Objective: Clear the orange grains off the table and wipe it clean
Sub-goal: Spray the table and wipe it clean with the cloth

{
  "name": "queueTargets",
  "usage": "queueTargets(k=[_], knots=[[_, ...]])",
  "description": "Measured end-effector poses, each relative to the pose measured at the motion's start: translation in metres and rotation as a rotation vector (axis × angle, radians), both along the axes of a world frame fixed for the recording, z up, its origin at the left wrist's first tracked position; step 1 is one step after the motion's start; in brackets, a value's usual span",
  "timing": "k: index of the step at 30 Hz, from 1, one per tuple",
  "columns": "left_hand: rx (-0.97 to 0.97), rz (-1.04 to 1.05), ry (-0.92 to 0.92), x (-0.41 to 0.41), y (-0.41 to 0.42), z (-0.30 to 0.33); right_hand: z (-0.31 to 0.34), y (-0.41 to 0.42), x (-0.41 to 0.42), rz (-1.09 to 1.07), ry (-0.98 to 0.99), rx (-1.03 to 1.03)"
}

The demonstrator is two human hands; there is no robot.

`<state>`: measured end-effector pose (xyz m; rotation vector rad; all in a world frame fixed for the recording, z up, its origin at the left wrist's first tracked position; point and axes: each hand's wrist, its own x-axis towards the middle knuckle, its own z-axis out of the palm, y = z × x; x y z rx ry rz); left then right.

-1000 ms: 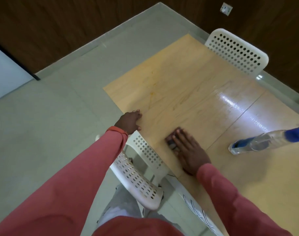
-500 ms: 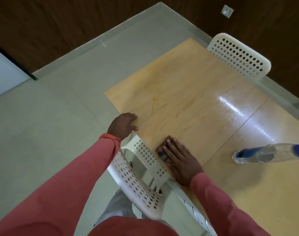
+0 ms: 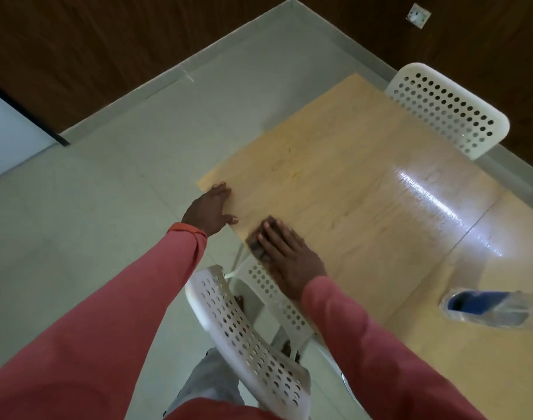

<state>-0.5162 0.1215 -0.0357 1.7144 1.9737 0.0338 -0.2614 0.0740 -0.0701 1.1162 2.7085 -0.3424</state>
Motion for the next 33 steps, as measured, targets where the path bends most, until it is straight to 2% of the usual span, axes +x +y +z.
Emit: queueTargets(k=[2,4,8,10,14,17,19,21,24,28,31,33], knots=[[-0.037,0.015,-0.023,-0.005,0.008,0.002,-0.002,-0.018,0.031,0.028,0.056,-0.02],[-0.077,0.02,-0.029,-0.007,0.014,0.004,0.001,-0.001,0.058,-0.046,0.06,-0.006],[-0.097,-0.005,0.005,-0.01,0.02,0.0,0.002,0.096,0.058,-0.398,0.038,0.032],[-0.099,-0.005,-0.002,-0.011,0.02,-0.003,0.003,0.147,0.033,-0.492,0.022,0.052],[-0.098,0.0,0.006,-0.011,0.021,-0.004,0.005,0.179,-0.042,-0.397,0.027,0.034],[-0.084,-0.009,0.008,-0.011,0.02,-0.004,0.002,0.114,-0.054,-0.108,0.049,0.017],[-0.075,-0.01,-0.003,-0.011,0.018,-0.004,0.001,0.071,-0.026,-0.036,0.093,-0.015],[-0.069,0.004,-0.03,-0.012,0.017,-0.005,-0.003,0.062,0.011,-0.099,0.141,0.002],[-0.065,0.007,-0.06,-0.012,0.017,-0.007,-0.008,0.116,0.039,-0.304,0.105,0.056],[-0.05,0.028,-0.067,-0.015,0.021,-0.014,-0.002,0.233,-0.009,-0.525,0.032,0.078],[-0.041,0.036,-0.064,-0.015,0.019,-0.015,0.003,0.258,-0.073,-0.416,0.041,0.099],[-0.035,0.051,-0.072,-0.015,0.019,-0.017,0.001,0.231,-0.1,-0.257,0.053,0.063]])
